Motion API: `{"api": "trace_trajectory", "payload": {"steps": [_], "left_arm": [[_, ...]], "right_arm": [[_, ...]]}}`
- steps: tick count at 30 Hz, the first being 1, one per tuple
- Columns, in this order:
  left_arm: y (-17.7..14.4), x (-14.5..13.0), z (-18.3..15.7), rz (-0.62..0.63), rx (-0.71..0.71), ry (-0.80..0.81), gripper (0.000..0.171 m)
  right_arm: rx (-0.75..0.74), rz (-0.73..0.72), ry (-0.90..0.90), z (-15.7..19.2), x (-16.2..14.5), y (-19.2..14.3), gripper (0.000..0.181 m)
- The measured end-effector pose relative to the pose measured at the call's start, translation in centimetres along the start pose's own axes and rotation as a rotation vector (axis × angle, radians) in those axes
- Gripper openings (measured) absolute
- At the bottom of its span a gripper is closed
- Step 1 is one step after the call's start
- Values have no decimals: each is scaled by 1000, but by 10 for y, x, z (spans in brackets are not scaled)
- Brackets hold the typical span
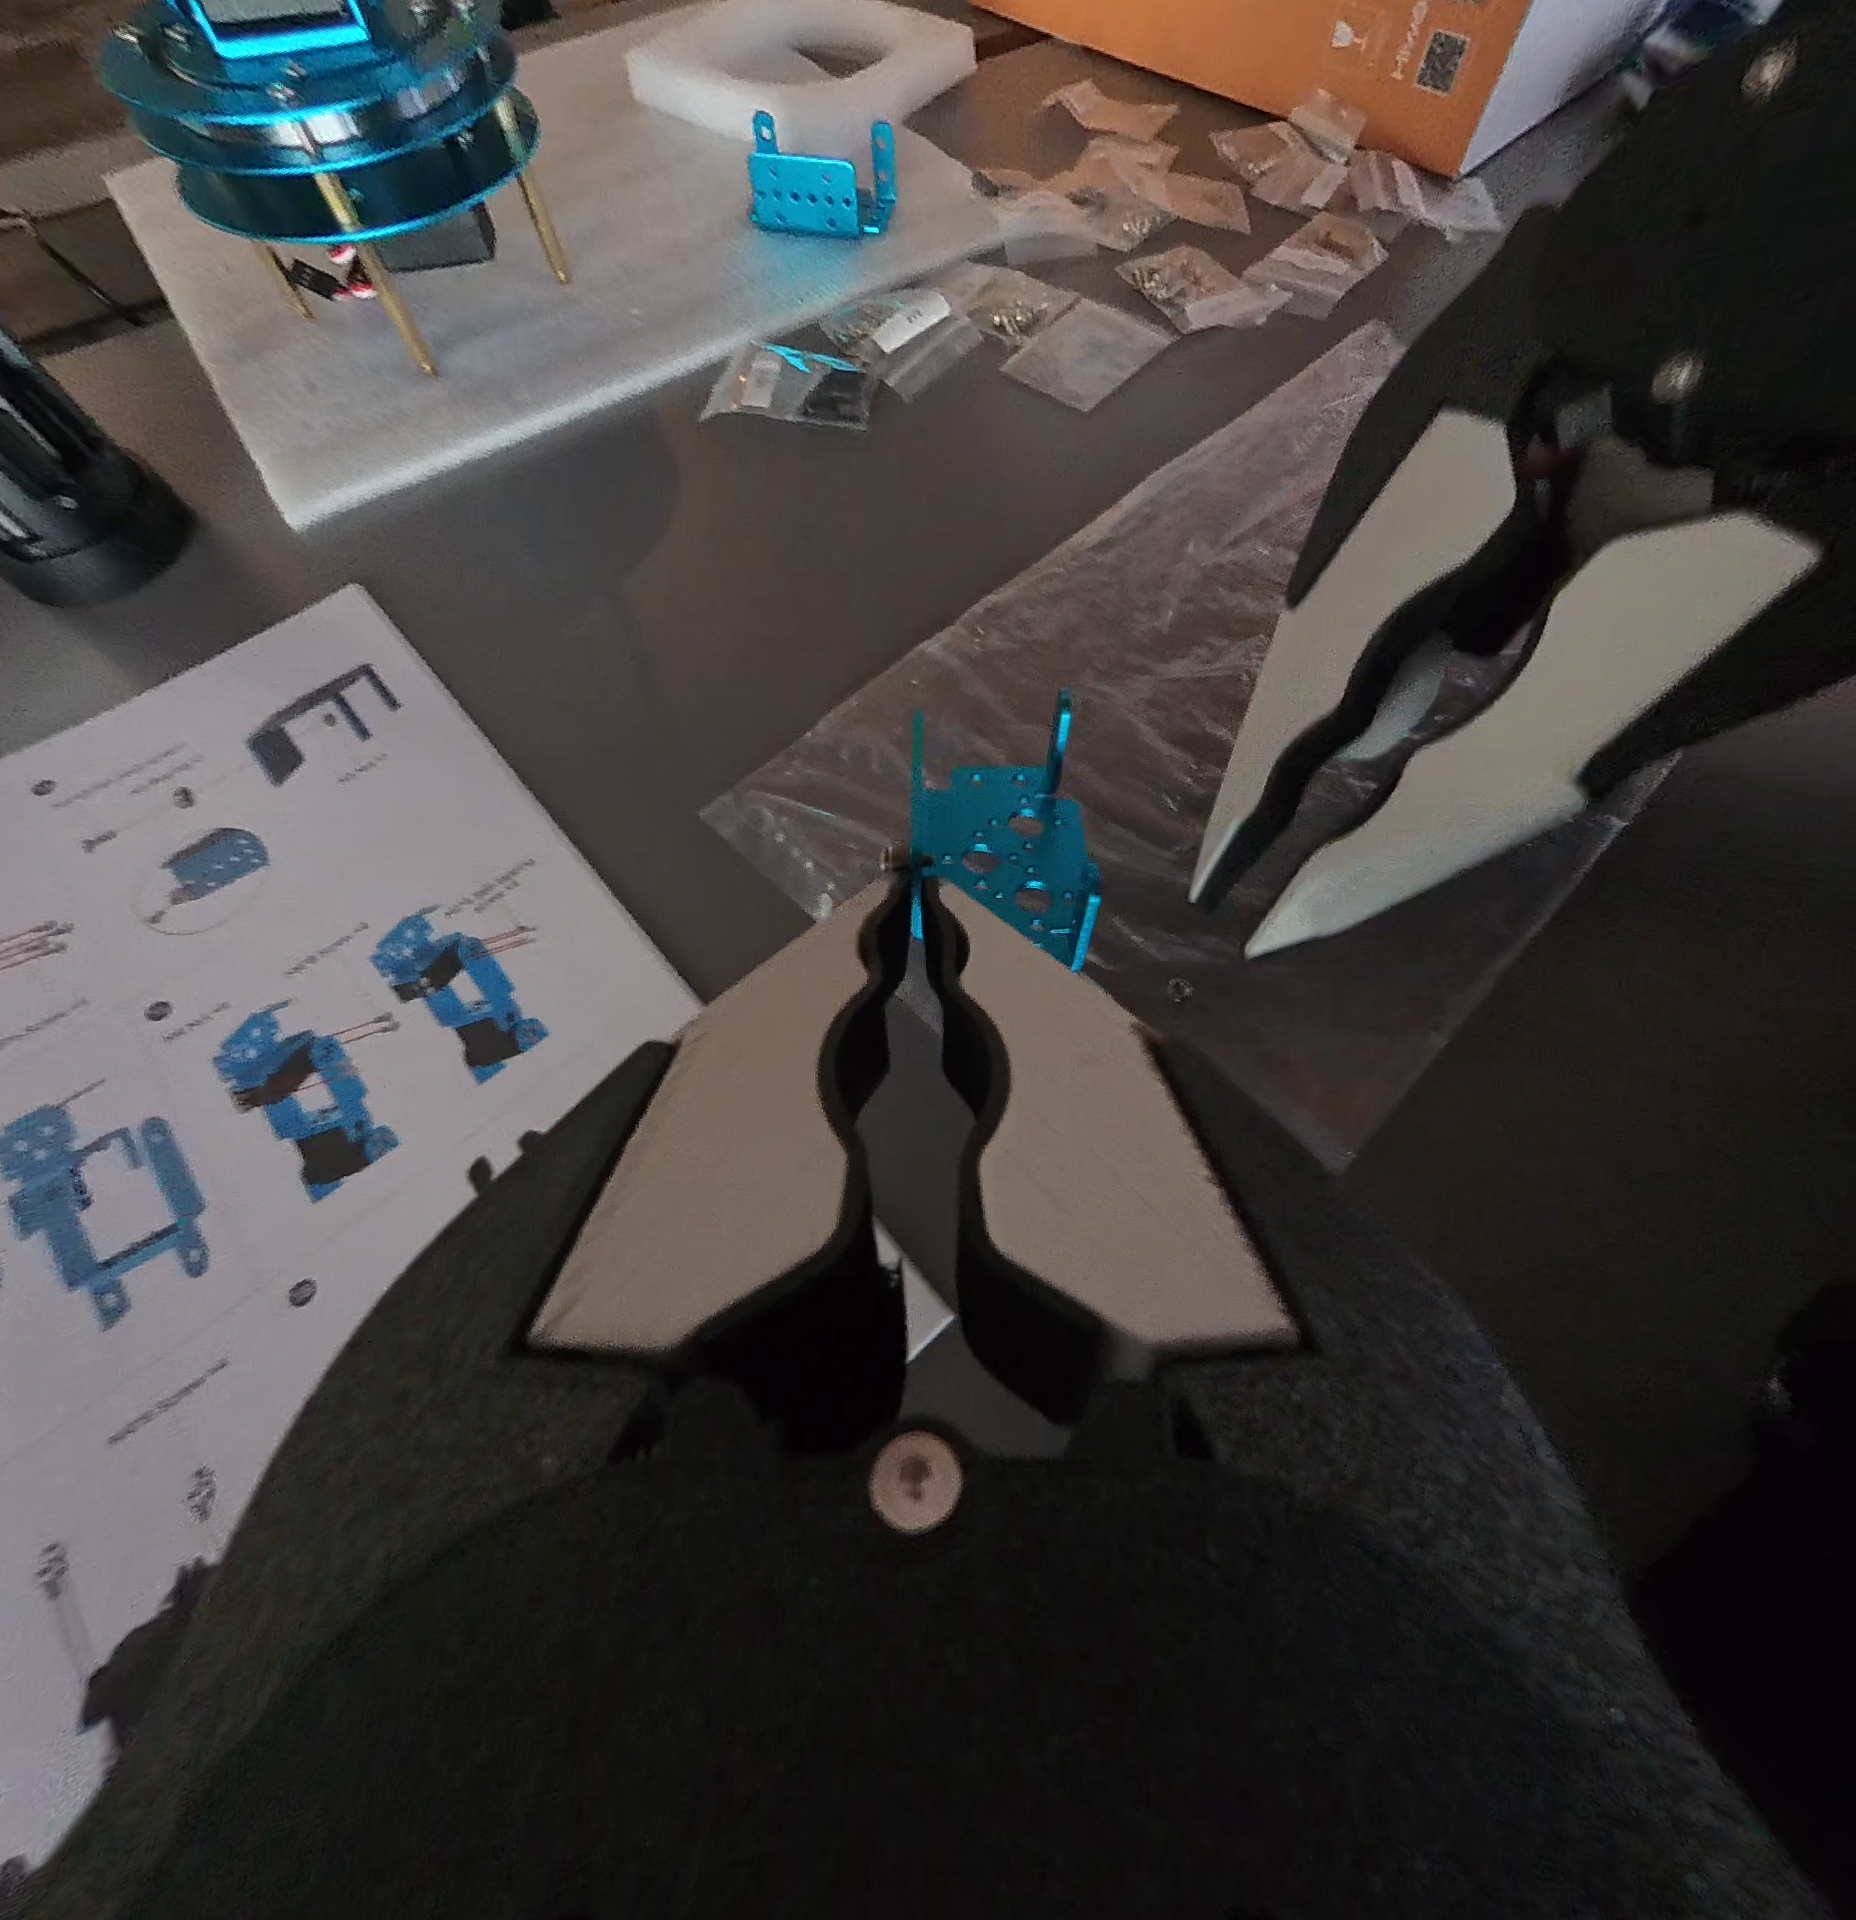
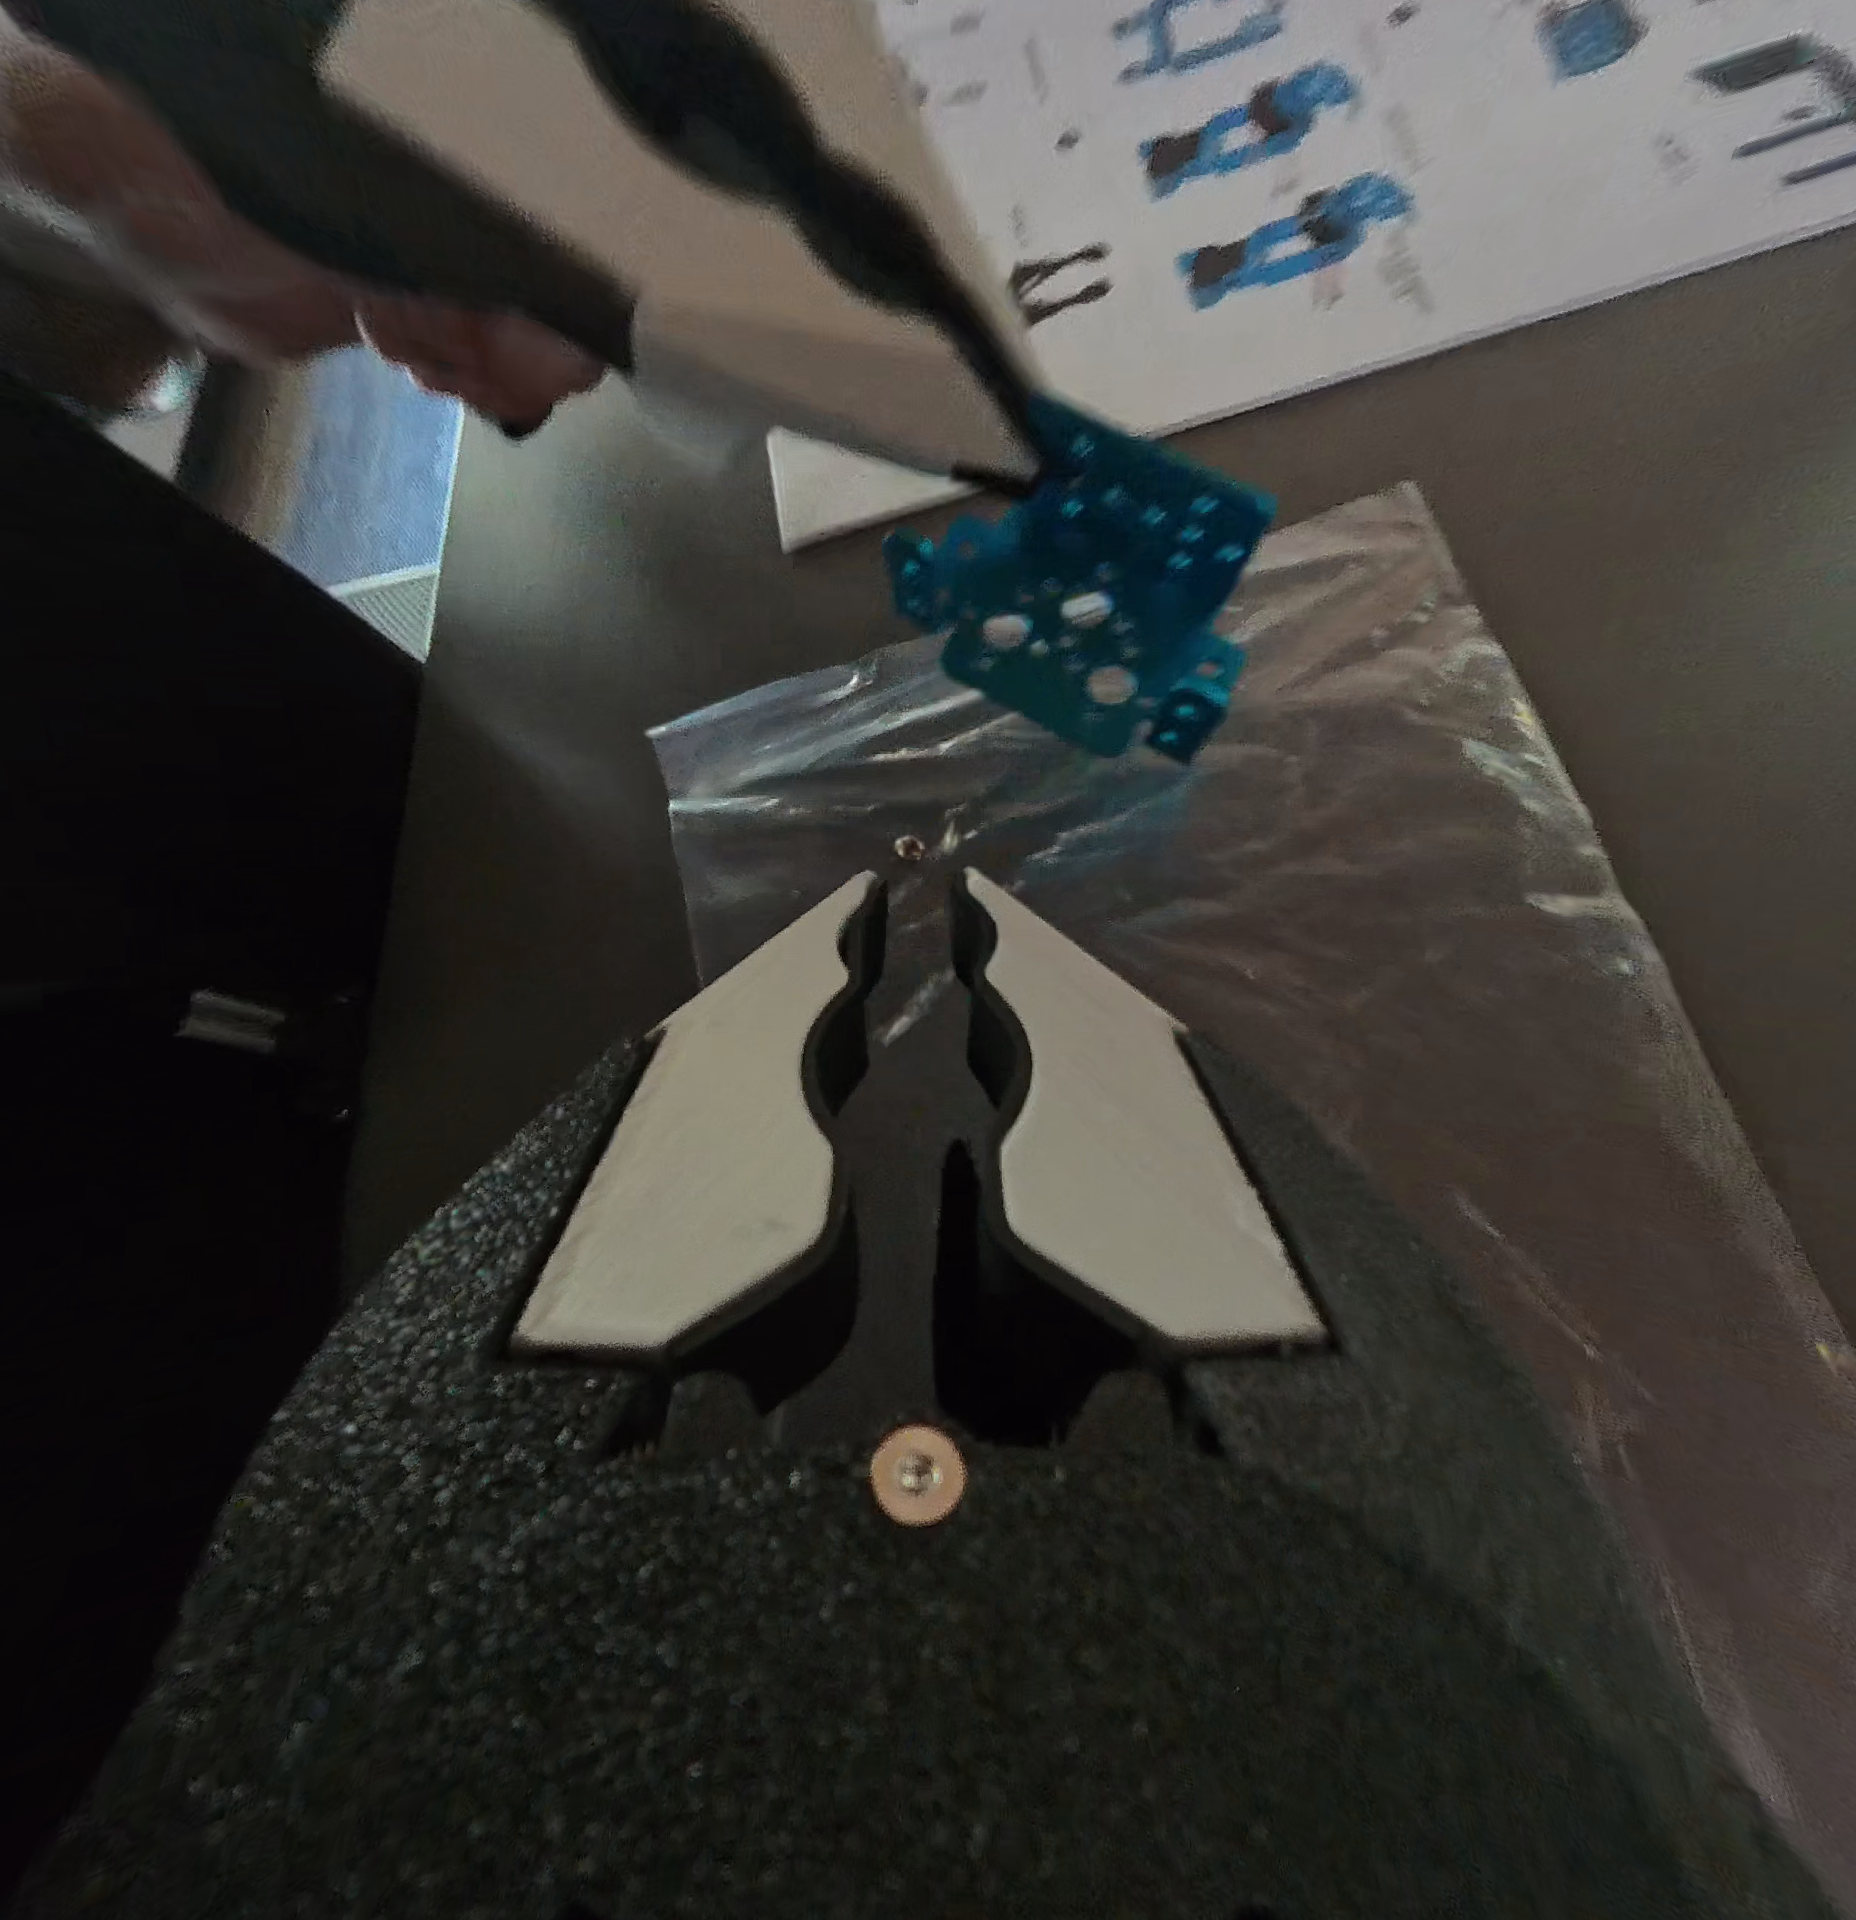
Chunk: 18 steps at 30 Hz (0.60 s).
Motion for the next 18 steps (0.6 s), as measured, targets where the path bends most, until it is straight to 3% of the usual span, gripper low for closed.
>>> {"api": "trace_trajectory", "payload": {"steps": [4,13,18], "left_arm": [[-4,-2,6,3,29,6,1],[-16,-12,11,-6,45,-33,1],[-14,-12,7,-20,-12,-79,1]], "right_arm": [[-18,77,-52,2,3,19,10],[-57,244,-166,5,5,23,6],[-55,208,-163,4,5,22,5]]}}
Point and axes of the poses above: each gripper's, where its closed fingertips meet, y out along the fingers, x out of its top, z = x × y across the jaws, the point moved 4 cm from there along -y, back along the fingers, and after that the axes turned 6 degrees about y, right-handed, at the moved point
